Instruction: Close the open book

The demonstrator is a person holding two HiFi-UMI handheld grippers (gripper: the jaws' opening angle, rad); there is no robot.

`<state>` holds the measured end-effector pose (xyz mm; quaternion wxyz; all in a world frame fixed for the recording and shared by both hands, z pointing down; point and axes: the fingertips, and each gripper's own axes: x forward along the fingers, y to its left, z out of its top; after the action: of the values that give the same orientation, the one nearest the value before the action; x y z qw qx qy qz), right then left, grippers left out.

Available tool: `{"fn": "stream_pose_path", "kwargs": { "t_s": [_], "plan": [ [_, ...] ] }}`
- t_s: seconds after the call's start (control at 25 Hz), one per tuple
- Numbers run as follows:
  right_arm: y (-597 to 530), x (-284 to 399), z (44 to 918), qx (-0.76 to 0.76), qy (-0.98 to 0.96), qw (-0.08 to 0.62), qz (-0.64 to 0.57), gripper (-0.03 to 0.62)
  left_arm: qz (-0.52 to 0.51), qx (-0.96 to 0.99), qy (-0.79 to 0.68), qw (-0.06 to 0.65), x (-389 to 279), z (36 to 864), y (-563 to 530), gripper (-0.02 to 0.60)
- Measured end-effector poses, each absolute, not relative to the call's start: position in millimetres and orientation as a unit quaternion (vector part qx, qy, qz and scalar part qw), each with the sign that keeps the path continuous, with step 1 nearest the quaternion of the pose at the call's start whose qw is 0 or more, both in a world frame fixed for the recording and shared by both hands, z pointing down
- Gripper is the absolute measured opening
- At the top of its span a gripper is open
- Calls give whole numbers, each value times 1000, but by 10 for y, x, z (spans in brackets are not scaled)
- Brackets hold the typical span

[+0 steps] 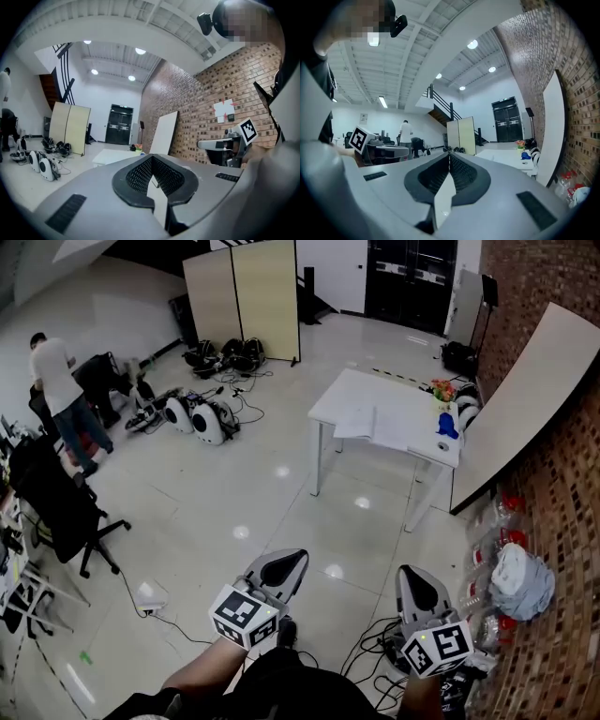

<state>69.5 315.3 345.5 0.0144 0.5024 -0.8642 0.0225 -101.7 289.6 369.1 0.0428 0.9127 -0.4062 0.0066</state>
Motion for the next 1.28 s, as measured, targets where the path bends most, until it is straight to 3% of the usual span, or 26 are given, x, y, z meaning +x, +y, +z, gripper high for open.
{"fn": "stream_pose_path", "kwargs": {
  "t_s": [0.68, 1.28],
  "plan": [
    [1433, 18, 3460, 562, -827, 31, 21, 2, -5, 931, -362, 41, -1851, 3698, 1060, -5],
    [398, 48, 3509, 546, -836, 45, 27, 2, 0, 928, -369, 56, -1758, 3815, 50, -5]
  ]
}}
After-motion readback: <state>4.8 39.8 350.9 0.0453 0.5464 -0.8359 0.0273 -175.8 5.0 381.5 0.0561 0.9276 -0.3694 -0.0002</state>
